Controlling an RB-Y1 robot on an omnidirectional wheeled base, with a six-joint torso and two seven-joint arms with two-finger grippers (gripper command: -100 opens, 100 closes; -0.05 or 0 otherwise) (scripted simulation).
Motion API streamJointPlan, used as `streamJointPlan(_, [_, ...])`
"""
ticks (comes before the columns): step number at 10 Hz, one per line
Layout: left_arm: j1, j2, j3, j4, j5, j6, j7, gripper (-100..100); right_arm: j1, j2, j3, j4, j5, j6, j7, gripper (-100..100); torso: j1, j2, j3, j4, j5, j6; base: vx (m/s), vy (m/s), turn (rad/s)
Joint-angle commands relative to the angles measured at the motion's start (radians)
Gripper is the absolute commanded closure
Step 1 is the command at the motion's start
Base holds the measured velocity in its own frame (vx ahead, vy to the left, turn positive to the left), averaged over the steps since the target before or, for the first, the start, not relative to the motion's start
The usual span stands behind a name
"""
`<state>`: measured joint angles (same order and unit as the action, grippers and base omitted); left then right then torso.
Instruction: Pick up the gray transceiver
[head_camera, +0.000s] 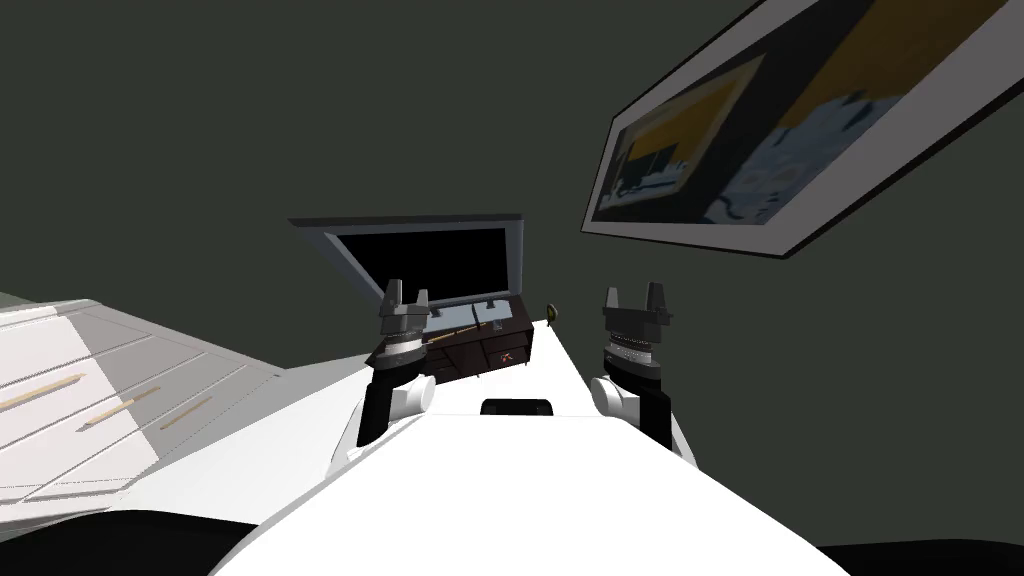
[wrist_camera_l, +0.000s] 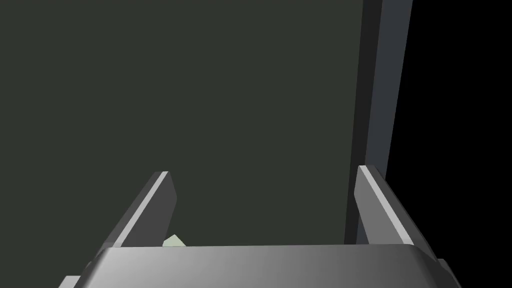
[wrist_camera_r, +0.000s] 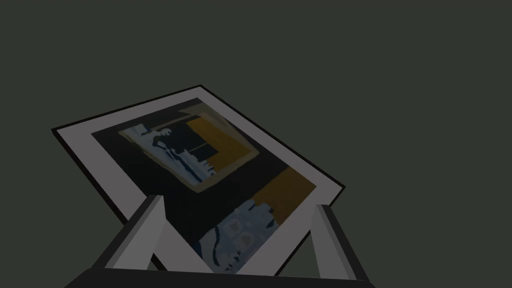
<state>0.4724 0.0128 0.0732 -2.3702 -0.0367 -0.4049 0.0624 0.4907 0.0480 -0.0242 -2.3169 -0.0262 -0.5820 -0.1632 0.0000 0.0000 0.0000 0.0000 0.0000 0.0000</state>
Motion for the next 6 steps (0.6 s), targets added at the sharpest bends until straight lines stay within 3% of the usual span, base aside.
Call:
streamJointPlan(1, [-0.009,0.029,0.004,0.005,0.005,0.017,-0.005,-100,0.000,0.000,0.000,0.000,0.000,0.000,0.000,0,0.000,0.000,0.000,0.000,0.000,0.000,0.004,-0.007,-0.065])
streamJointPlan(5, [-0.061,0.108,0.028,0.040,0.031,0.106,-0.036,-100,0.000,0.000,0.000,0.000,0.000,0.000,0.000,0,0.000,-0.001,-0.001,0.000,0.000,0.000,0.013,-0.009,-0.112])
streamJointPlan(6, [-0.061,0.108,0.028,0.040,0.031,0.114,-0.036,-100,0.000,0.000,0.000,0.000,0.000,0.000,0.000,0,0.000,-0.001,-0.001,0.000,0.000,0.000,0.012,-0.005,-0.047])
